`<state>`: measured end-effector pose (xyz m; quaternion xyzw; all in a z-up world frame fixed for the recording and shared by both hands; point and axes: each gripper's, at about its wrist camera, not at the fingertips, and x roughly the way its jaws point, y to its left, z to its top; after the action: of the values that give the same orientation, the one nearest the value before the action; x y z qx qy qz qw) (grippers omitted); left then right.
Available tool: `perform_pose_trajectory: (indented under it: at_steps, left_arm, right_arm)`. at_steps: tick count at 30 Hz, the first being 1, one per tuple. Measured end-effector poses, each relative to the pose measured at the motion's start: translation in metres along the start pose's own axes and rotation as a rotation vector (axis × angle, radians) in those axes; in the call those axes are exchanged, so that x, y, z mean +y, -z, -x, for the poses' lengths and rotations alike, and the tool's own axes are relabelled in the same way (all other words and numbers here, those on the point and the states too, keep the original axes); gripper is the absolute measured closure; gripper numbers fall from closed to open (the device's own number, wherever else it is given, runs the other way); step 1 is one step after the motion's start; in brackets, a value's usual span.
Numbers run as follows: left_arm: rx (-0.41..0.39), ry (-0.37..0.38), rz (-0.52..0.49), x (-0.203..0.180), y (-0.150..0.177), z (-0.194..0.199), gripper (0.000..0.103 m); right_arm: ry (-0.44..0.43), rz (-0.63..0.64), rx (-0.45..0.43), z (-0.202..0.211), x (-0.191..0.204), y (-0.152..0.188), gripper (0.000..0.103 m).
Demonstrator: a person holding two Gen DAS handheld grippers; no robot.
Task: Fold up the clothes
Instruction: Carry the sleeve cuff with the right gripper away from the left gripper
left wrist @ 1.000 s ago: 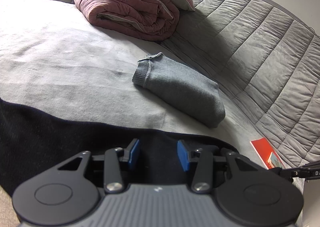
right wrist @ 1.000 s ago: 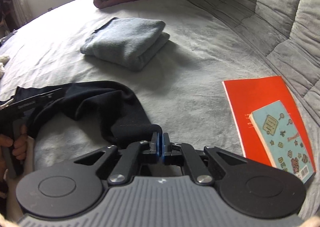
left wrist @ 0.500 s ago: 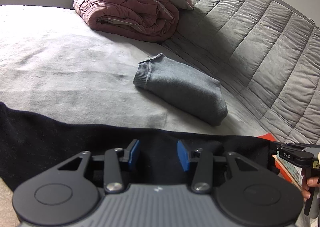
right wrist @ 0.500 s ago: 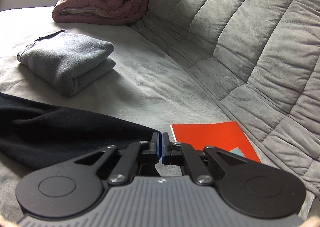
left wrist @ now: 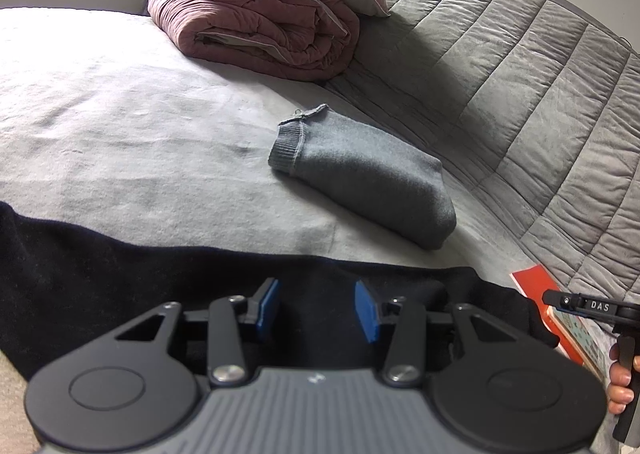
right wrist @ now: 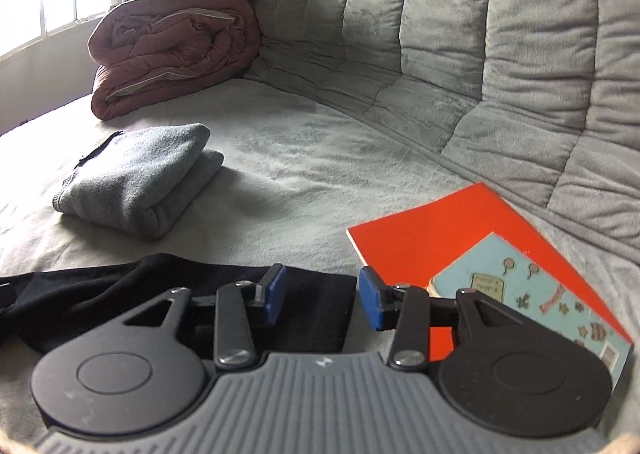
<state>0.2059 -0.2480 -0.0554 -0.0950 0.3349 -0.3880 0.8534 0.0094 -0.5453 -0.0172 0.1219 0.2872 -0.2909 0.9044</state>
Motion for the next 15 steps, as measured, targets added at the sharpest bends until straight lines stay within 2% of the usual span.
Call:
perform_pose_trajectory:
  at_steps: [2, 4, 5, 6, 7, 8, 10, 15]
  left_arm:
    - [0.008, -0.014, -0.005, -0.001, -0.001, 0.001, 0.060]
    - [0.015, -0.026, -0.003, 0.000, -0.003, 0.003, 0.060]
    - [0.008, -0.029, 0.004, 0.002, -0.004, 0.004, 0.062]
    - [0.001, -0.031, 0.011, 0.003, -0.005, 0.006, 0.063]
    - [-0.006, -0.034, 0.018, 0.005, -0.007, 0.008, 0.063]
    - [-0.013, -0.039, 0.023, 0.008, -0.007, 0.009, 0.063]
    - [-0.024, -0.055, 0.038, 0.015, -0.009, 0.011, 0.065]
    - [-0.039, -0.062, 0.088, 0.031, -0.013, 0.015, 0.066]
  right_arm:
    - [0.003, -0.044, 0.046, -0.010, -0.002, 0.008, 0.059]
    - [0.008, -0.083, 0.043, -0.018, -0.001, 0.015, 0.056]
    - [0.010, -0.102, 0.039, -0.021, 0.000, 0.018, 0.058]
    - [0.012, -0.105, 0.028, -0.023, 0.002, 0.019, 0.060]
    - [0.013, -0.103, 0.016, -0.025, 0.005, 0.020, 0.072]
    - [0.019, -0.093, 0.007, -0.025, 0.007, 0.018, 0.089]
    - [0.034, -0.068, -0.008, -0.025, 0.012, 0.015, 0.093]
    - [0.084, 0.014, -0.061, -0.024, 0.019, 0.005, 0.094]
